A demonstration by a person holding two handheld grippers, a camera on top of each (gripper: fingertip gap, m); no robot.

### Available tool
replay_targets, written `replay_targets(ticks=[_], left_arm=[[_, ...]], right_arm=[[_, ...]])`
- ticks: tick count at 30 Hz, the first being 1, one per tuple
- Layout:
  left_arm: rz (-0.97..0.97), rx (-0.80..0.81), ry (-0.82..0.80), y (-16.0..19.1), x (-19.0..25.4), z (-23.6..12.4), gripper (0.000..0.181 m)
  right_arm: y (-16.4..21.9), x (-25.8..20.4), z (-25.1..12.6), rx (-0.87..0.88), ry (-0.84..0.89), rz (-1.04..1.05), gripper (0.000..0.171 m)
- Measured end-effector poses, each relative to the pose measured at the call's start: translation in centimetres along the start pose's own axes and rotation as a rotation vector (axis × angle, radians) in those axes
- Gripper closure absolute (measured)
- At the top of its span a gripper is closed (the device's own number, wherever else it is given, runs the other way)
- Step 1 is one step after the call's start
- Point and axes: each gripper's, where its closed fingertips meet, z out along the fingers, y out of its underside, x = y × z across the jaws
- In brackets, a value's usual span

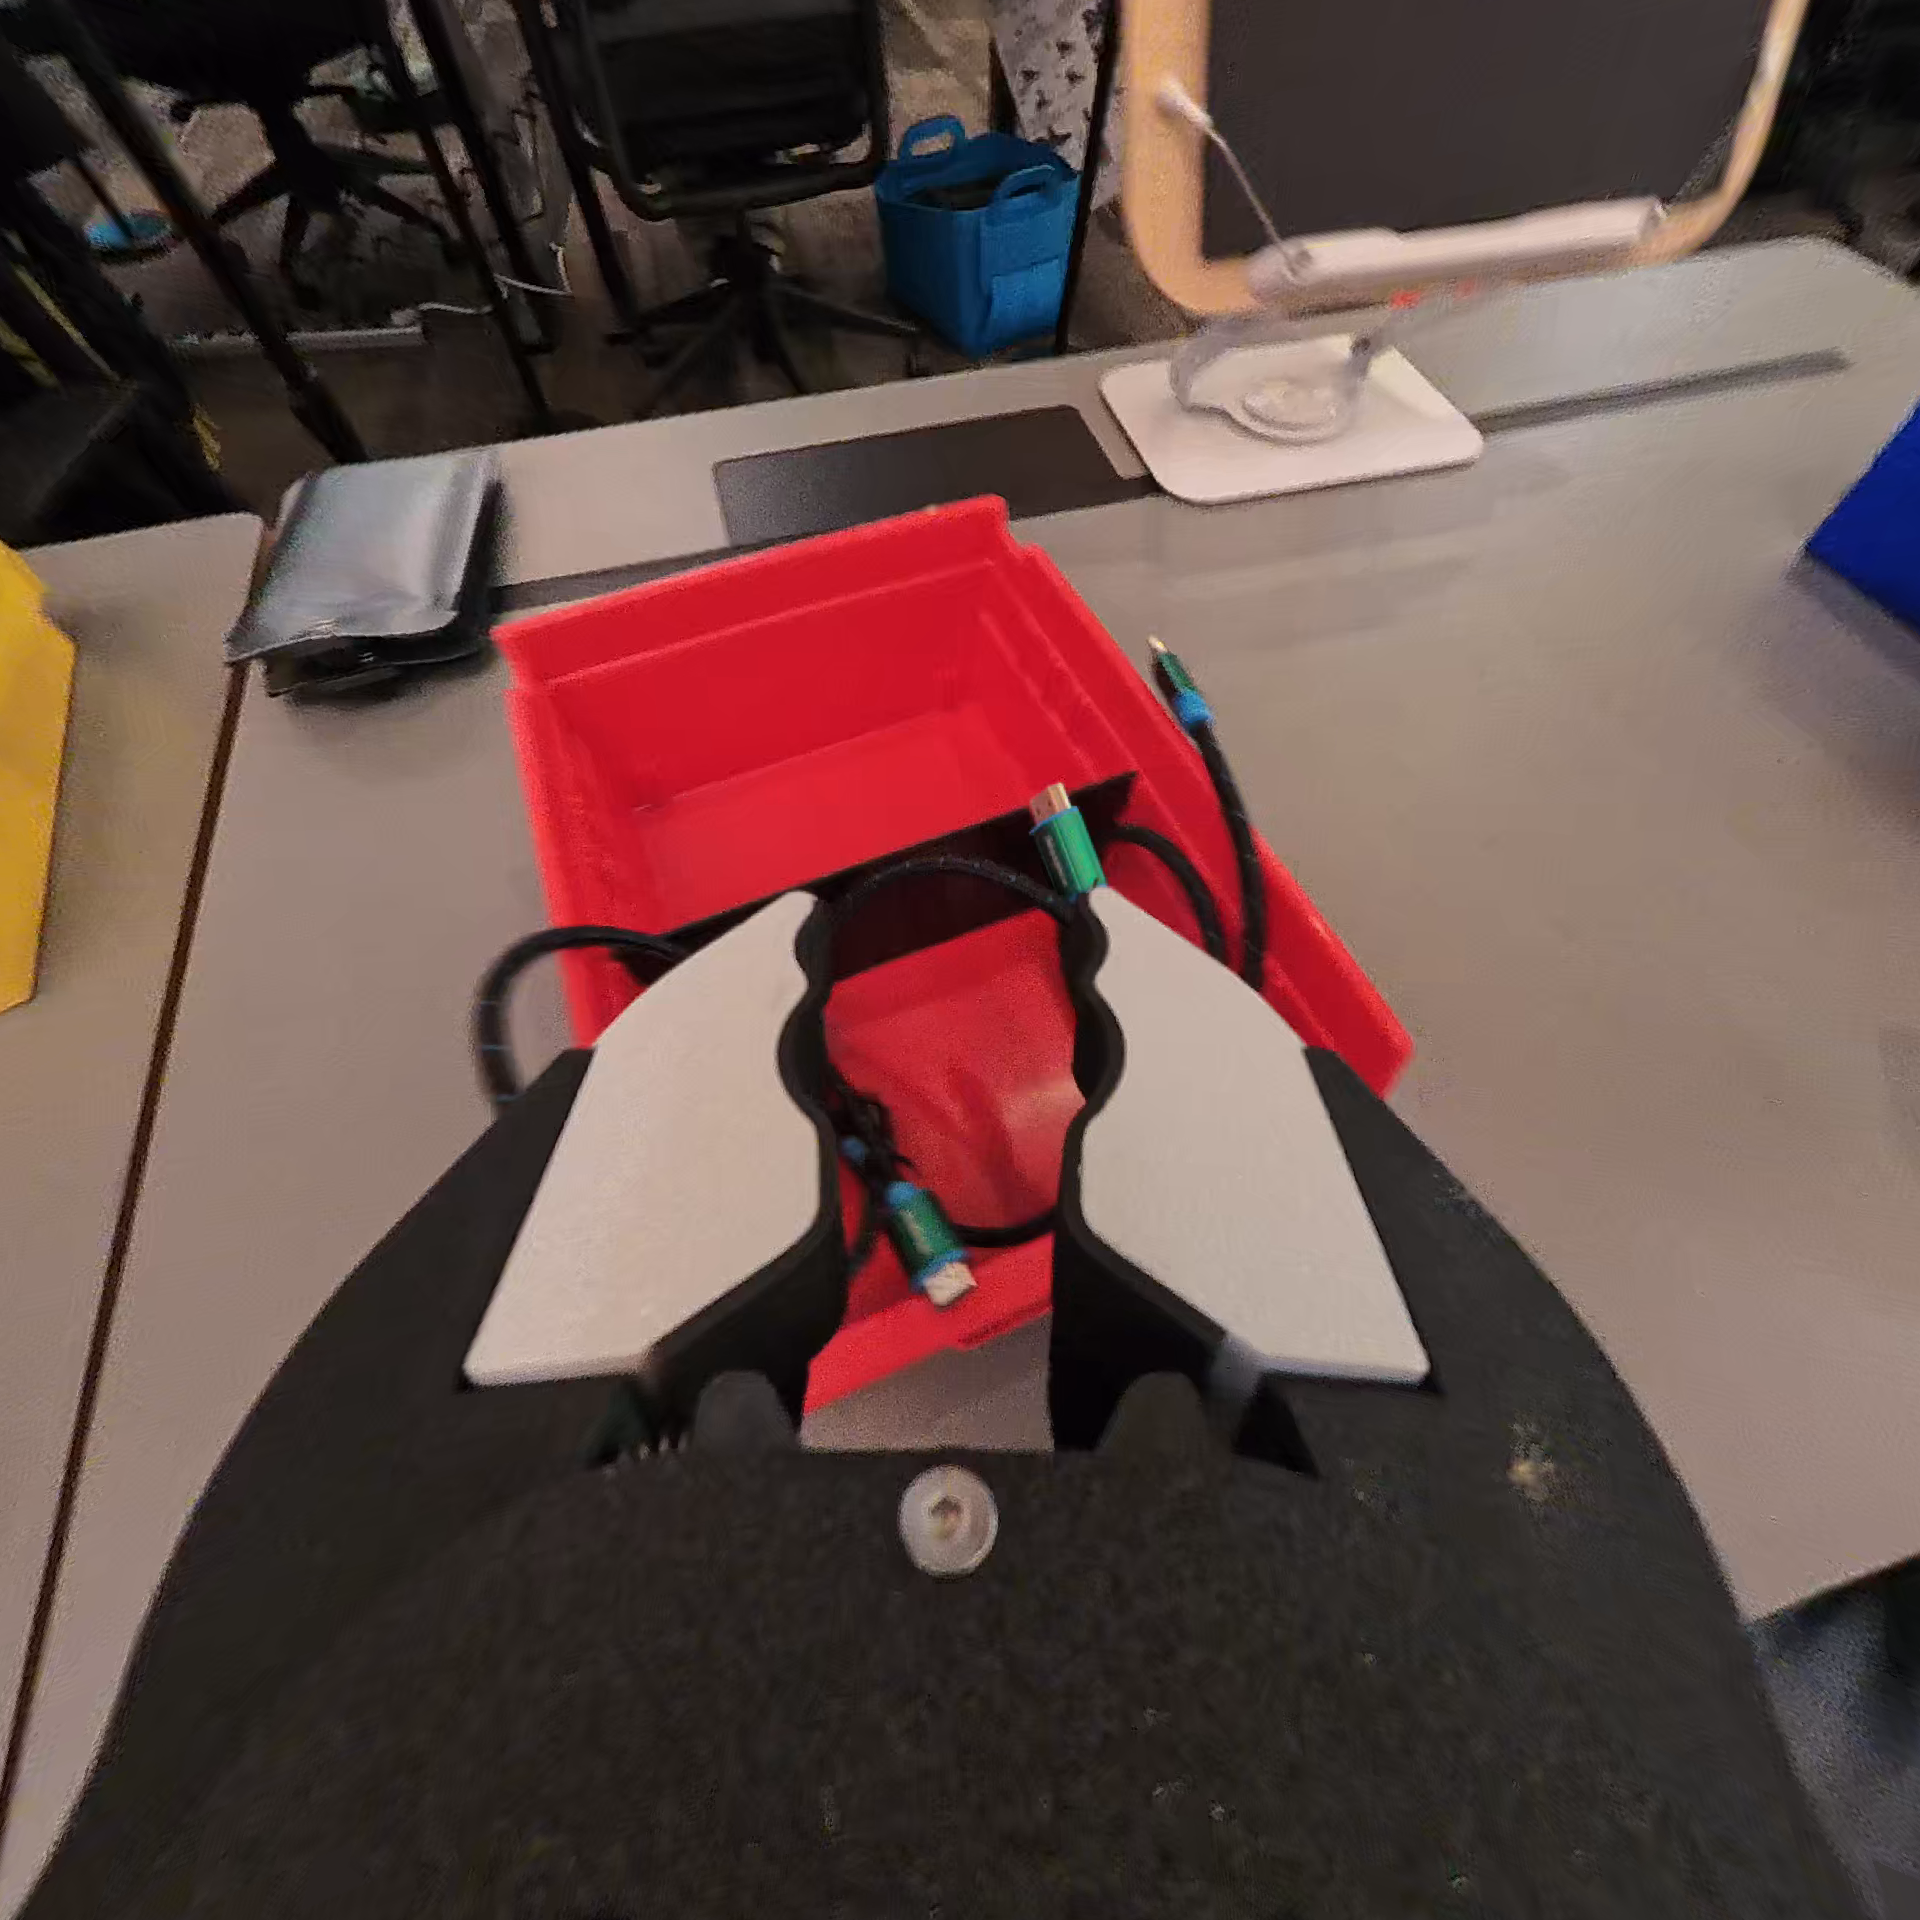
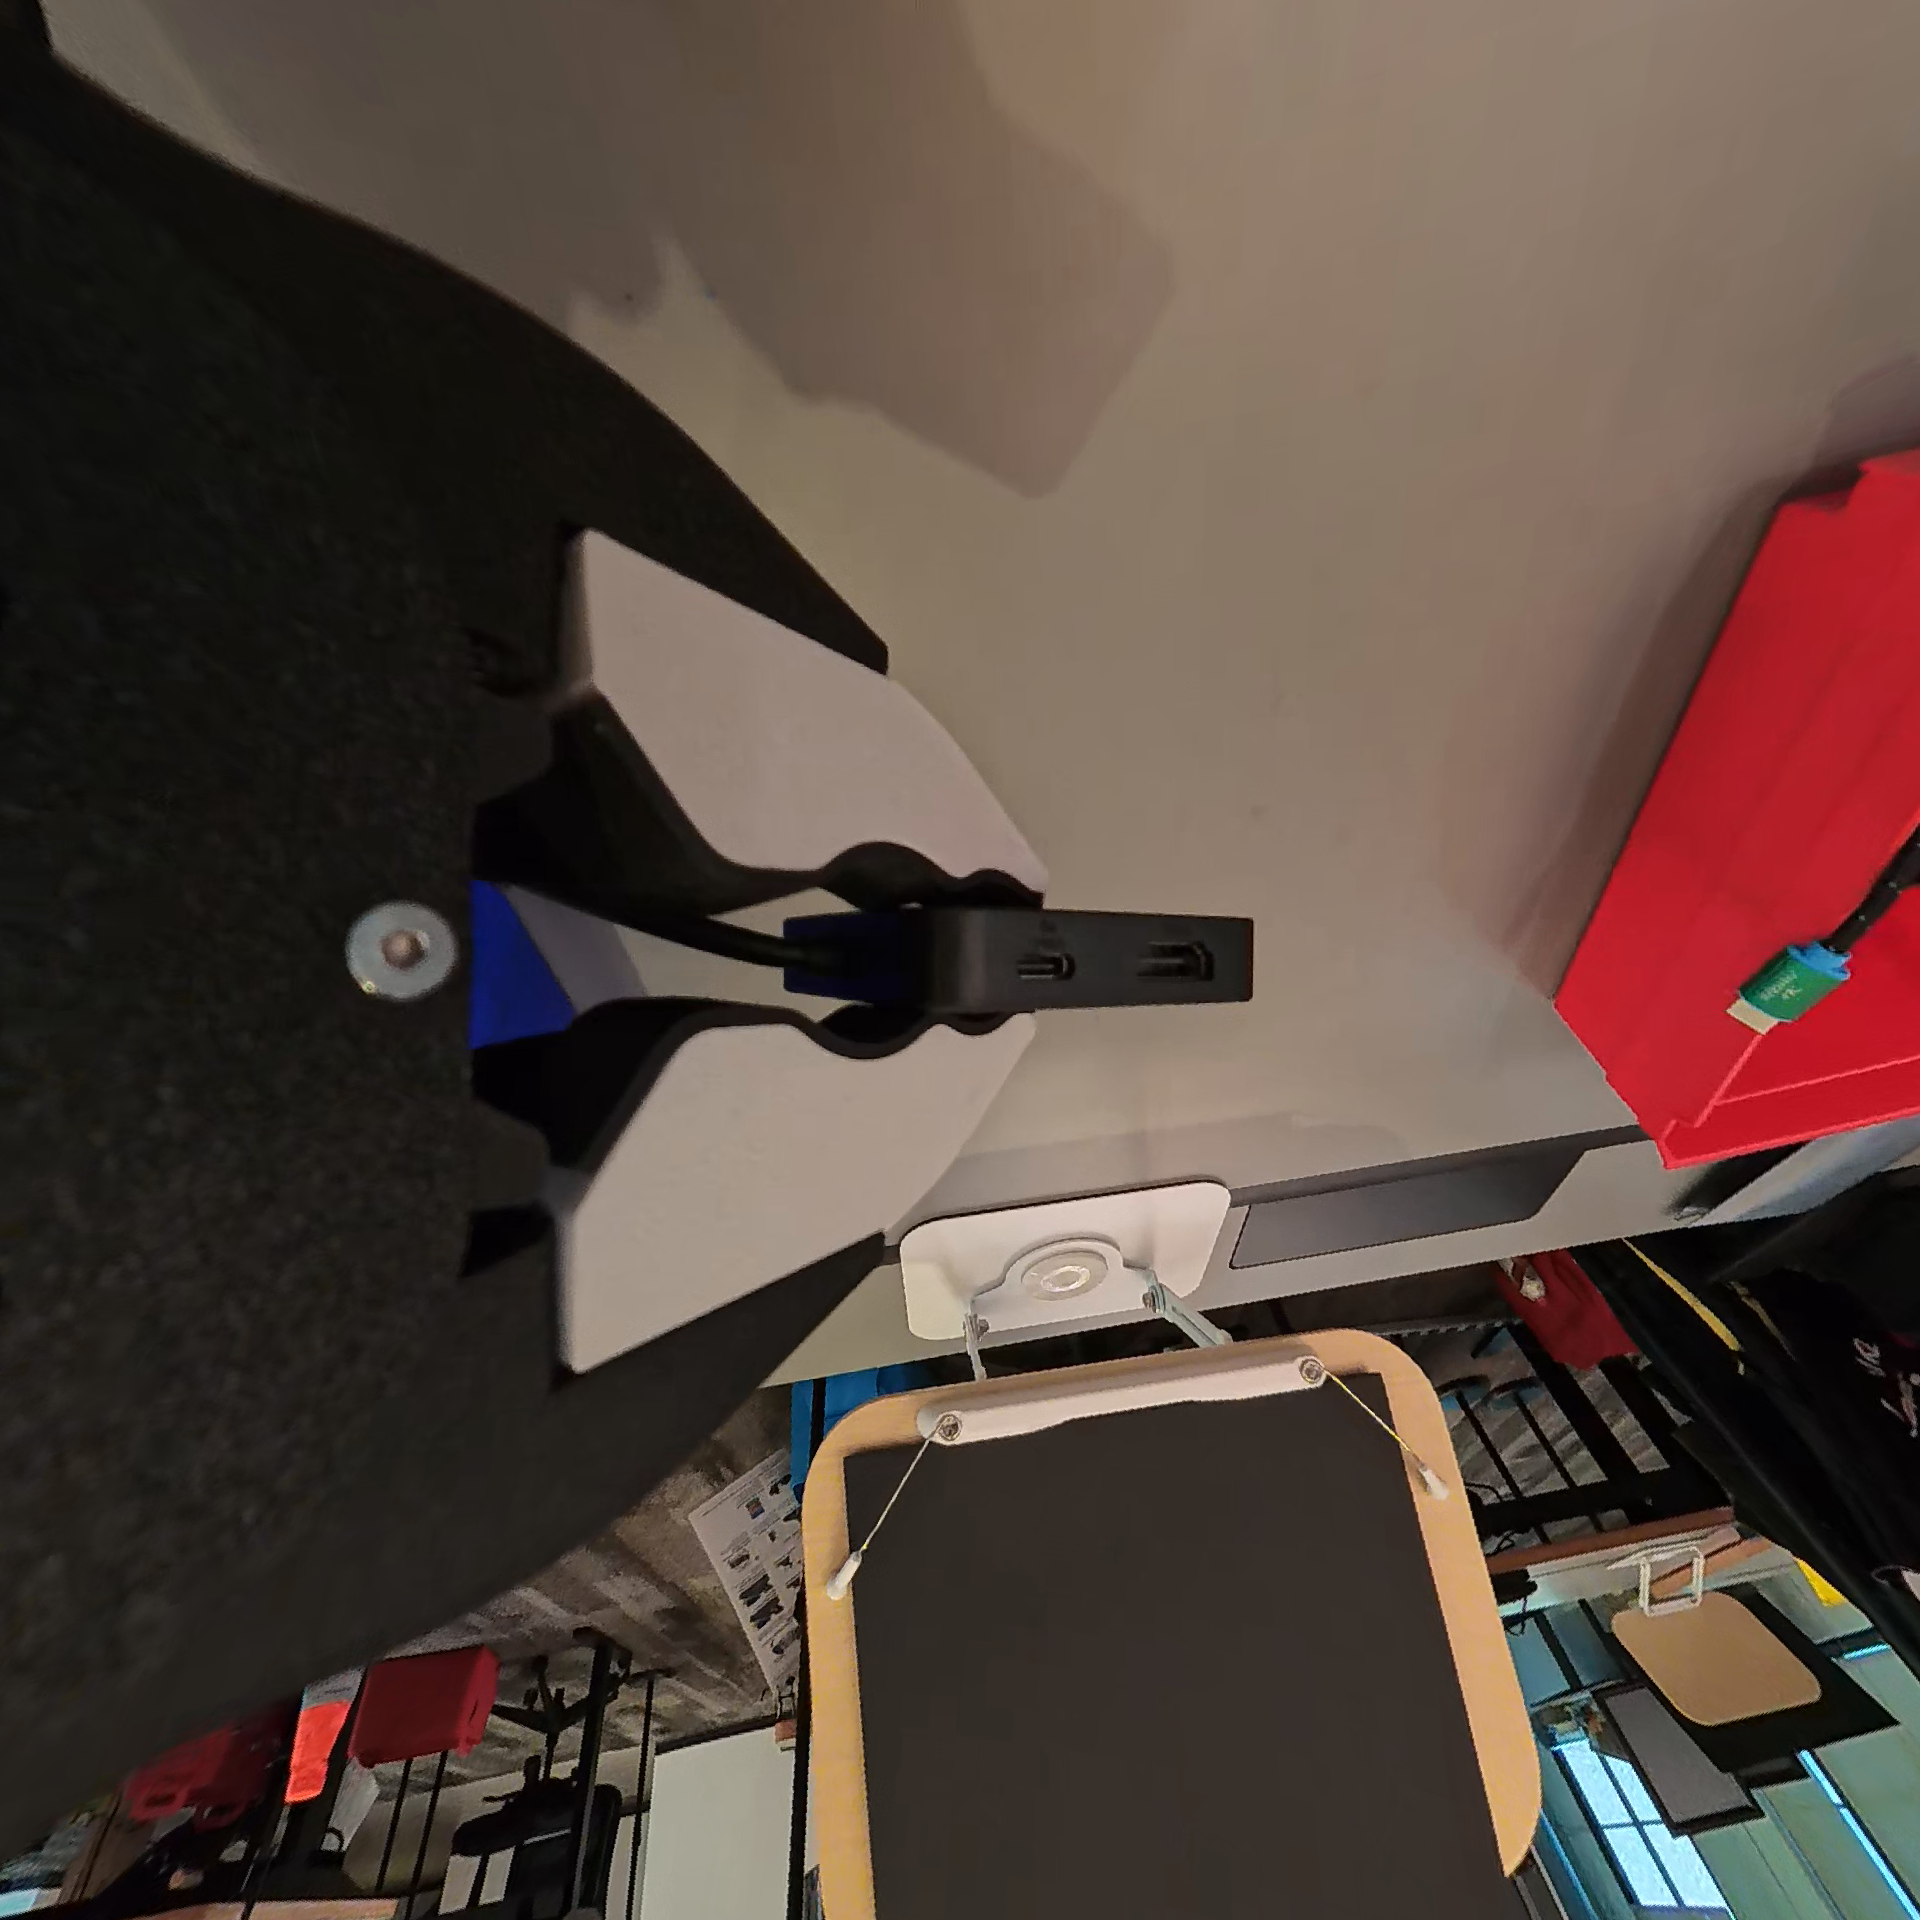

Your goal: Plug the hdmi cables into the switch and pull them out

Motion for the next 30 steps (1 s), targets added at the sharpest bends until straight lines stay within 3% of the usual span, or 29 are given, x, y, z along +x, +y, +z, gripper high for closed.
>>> replay_targets(ticks=[5, 10, 16, 20, 24, 26, 30], left_arm=[[0.185, -0.111, -0.075, 4.8, 5.2, 1.8, 0.137], [0.202, -0.249, 0.154, 7.4, 8.3, 4.4, 0.132], [0.288, -0.567, 0.402, 9.8, 6.7, 6.2, 0.125], [0.189, -0.731, 0.552, 10.7, 6.7, 6.6, 0.124], [-0.001, -0.785, 0.749, 11.3, 8.6, 7.2, 0.122], [-0.039, -0.789, 0.749, 11.8, 8.3, 7.7, 0.145], [-0.030, -0.703, 0.749, 11.1, 7.9, 7.2, 0.151]], right_arm=[[0.2, -0.1, 0.2, 0.002, -0.008, 0.004, 0.157], [0.4, -0.1, 0.2, 0.001, -0.010, 0.007, 0.157], [0.6, 0.0, 0.0, -0.001, -0.007, 0.011, 0.157], [0.6, 0.0, 0.0, -0.002, -0.010, 0.015, 0.157], [0.7, -0.2, 0.3, -0.010, -0.019, 0.013, 0.156], [0.8, -0.2, 0.4, -0.012, -0.020, 0.011, 0.156], [0.9, 0.0, 0.1, -0.010, -0.015, 0.019, 0.156]])
